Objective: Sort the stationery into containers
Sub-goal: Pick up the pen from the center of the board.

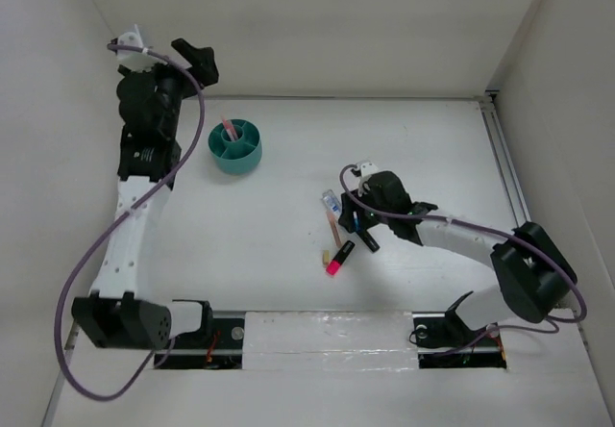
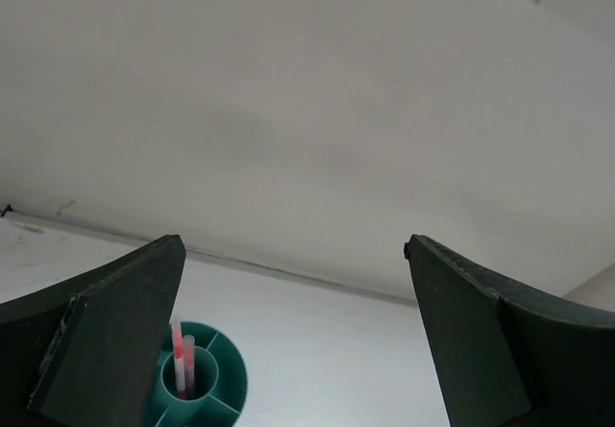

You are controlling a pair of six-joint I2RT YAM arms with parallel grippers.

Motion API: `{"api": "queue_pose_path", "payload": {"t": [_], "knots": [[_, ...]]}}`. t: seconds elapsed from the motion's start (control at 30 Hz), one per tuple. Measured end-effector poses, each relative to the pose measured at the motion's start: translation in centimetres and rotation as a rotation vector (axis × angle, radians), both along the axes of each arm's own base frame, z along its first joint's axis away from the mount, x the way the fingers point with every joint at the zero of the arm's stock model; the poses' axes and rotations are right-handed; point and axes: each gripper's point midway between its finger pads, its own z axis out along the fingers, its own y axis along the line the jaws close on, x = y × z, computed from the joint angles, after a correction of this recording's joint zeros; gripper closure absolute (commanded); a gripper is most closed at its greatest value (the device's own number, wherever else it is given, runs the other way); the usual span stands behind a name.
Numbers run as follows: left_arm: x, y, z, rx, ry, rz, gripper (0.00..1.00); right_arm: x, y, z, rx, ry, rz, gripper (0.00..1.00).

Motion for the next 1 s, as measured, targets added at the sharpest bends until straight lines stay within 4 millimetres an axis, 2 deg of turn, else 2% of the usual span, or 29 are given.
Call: {"api": "queue_pose_path", "payload": {"t": [0.07,0.13,0.23,0.33,0.43,0.53,0.63,0.73,1.0], "knots": [[-2.8,0.5,2.4,-0.029,-0.046,0.021,0.00,-0.2,-0.2,-1.2,-0.039,0.021,-0.007,0.35],[-5.0,1.0,3.9,-0.058,-0.076,0.038,0.00,-0.7,-0.1,-1.5,-0.068,0.022,-0.007,0.39],[-6.5,1.1,3.6,-0.085,-0.044,0.042,0.00,-1.0,0.7,-0.6,-0.084,-0.006,0.004,0.40],[-6.6,0.9,1.6,-0.095,0.037,0.033,0.00,-1.0,1.8,0.6,-0.090,-0.040,0.009,0.41],[-6.0,0.4,-2.5,-0.092,0.157,0.015,0.00,-0.8,2.5,1.1,-0.100,-0.061,0.006,0.42],[-6.6,0.0,-7.6,-0.083,0.281,-0.001,0.00,-0.9,2.9,0.2,-0.123,-0.045,0.004,0.45],[-8.0,0.0,-10.8,-0.077,0.356,-0.007,0.00,-1.2,2.6,-1.4,-0.163,-0.012,-0.002,0.49],[-9.2,-0.1,-11.4,-0.070,0.367,-0.013,0.00,-1.4,2.5,-2.7,-0.195,0.012,-0.008,0.49],[-9.9,-0.2,-10.3,-0.067,0.332,-0.029,0.00,-2.2,3.8,-4.3,-0.234,0.042,0.008,0.55]]}}
